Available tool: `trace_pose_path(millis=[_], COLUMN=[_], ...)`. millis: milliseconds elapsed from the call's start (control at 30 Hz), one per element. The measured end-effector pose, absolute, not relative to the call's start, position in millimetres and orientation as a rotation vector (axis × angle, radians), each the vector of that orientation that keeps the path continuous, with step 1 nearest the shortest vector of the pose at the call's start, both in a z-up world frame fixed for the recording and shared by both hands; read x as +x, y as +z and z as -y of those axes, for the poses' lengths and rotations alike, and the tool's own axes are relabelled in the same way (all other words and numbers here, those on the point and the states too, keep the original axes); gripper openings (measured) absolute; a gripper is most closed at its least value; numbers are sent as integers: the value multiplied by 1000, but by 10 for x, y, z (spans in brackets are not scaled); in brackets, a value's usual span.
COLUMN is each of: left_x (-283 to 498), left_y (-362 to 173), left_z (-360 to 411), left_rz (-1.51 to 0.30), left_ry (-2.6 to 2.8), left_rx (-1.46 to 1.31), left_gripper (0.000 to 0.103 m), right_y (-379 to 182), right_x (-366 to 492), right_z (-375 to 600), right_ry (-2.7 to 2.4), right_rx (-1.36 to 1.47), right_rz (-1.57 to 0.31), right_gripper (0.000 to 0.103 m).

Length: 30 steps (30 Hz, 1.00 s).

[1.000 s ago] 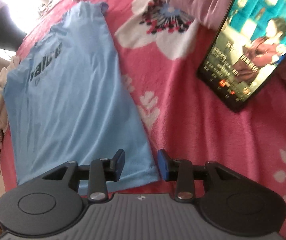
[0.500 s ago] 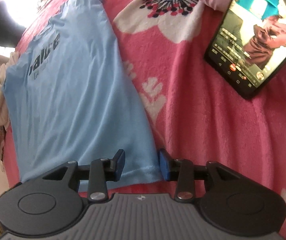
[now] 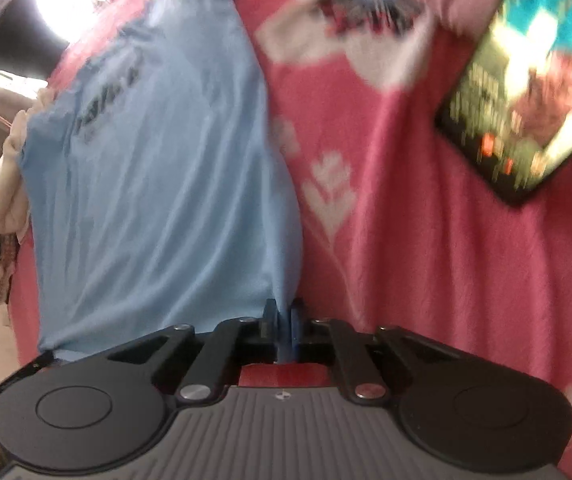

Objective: Fold clothes

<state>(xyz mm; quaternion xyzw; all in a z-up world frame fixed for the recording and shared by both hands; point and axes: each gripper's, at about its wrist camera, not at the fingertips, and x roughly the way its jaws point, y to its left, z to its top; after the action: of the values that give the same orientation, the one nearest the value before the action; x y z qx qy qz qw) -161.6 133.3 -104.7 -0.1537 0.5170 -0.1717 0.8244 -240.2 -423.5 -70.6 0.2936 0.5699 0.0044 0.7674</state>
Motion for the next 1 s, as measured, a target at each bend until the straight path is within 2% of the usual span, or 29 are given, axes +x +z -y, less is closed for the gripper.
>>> trace_pose_path(millis=[133, 300, 467, 833, 933, 967, 1000], left_x=[-1667, -1736, -1893, -2068, -2163, -2207, -2227], left_y=[-774, -785, -782, -1178, -1224, -1235, -1207], left_z=[-1525, -1435, -1320, -772, -721, -739, -787], left_rz=[-1109, -1221, -1263, -1276, -1273, -1278, -1278], left_ry=[-406, -430, -482, -547, -571, -577, -571], left_rx=[-394, -368, -323, 25, 124, 149, 152], left_gripper=[2, 2, 2, 4, 6, 7, 10], right_y=[-341, -417, -340, -921, -846, -799, -737], right_x=[-2456, -2490, -2524, -2279, -2286, -2301, -2326], right_z=[4298, 4323, 4355, 4346, 4363, 4363, 4358], right_ry=[9, -35, -50, -104, -109, -121, -131], right_rx=[593, 552, 474, 338, 325, 304, 272], right_rz=[-1199, -1315, -1344, -1462, -1466, -1468, -1466], right_gripper=[6, 6, 6, 8, 24, 34, 35])
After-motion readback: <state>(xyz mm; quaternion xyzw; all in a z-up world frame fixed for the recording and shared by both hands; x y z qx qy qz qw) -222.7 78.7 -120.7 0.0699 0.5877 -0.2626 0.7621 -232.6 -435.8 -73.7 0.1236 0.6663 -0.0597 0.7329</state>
